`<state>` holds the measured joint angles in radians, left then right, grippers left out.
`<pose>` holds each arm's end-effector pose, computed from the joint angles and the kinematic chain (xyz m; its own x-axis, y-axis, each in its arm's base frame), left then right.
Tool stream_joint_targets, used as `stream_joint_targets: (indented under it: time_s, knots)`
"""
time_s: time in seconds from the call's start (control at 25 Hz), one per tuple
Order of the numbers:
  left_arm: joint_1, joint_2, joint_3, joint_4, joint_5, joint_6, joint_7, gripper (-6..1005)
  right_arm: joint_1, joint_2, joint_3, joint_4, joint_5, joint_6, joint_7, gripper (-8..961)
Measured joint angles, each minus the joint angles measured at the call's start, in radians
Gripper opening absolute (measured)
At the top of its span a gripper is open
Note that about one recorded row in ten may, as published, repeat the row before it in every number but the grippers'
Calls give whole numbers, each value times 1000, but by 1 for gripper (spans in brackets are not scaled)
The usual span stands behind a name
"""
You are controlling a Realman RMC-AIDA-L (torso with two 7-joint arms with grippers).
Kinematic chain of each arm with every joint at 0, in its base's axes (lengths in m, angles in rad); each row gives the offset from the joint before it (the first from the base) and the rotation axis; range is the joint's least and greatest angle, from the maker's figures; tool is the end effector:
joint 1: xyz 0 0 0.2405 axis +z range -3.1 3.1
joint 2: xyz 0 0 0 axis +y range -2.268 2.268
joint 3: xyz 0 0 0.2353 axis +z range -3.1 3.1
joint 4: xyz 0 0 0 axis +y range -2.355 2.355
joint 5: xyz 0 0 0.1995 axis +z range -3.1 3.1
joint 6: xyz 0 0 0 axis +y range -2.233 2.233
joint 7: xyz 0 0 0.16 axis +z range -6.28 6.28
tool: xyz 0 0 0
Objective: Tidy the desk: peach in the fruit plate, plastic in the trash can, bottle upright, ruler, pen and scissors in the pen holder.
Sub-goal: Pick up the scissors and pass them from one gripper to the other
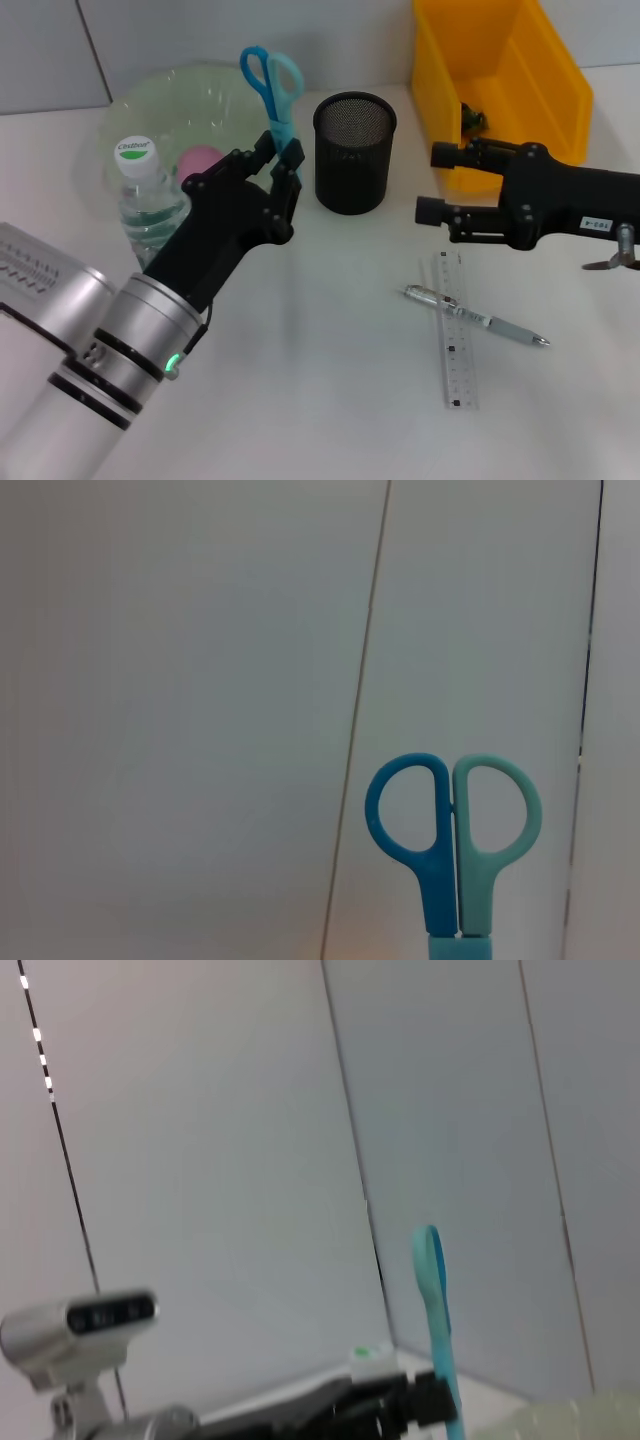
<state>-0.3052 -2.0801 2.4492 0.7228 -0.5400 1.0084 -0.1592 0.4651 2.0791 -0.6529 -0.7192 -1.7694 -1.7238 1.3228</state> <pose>-0.1630 0.2919 -0.0873 0.5476 -0.0284 0.8362 0.6464 -0.6202 -0.4444 0.2131 0.3072 0.0334 0.6901 -0.1722 -0.7029 -0.3918 -0.9055 -0.1628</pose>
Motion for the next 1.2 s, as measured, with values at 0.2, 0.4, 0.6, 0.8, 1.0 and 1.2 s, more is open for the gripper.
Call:
stream_joint_targets:
  time_s: [0.2,0.4,0.6,0.8,1.0,1.2]
  knots:
    - [0,0,46,28,-99,-1,88,243,-4,1,2,78,84,19,-47,818]
    - [-4,0,78,56,-167,-1,162,244,-2,4,-1,141,124,25,-98,818]
    - [-15,0,113,79,-233,-2,250,245,15,6,-11,184,174,39,-111,818]
    - [-38,0,127,85,-289,-49,292,247,54,7,-35,206,174,70,-125,818]
    - [-46,0,126,97,-313,-84,315,248,90,8,-80,212,176,145,-130,818]
    - [-47,0,128,109,-352,-99,358,250,111,9,-109,219,203,196,-130,818]
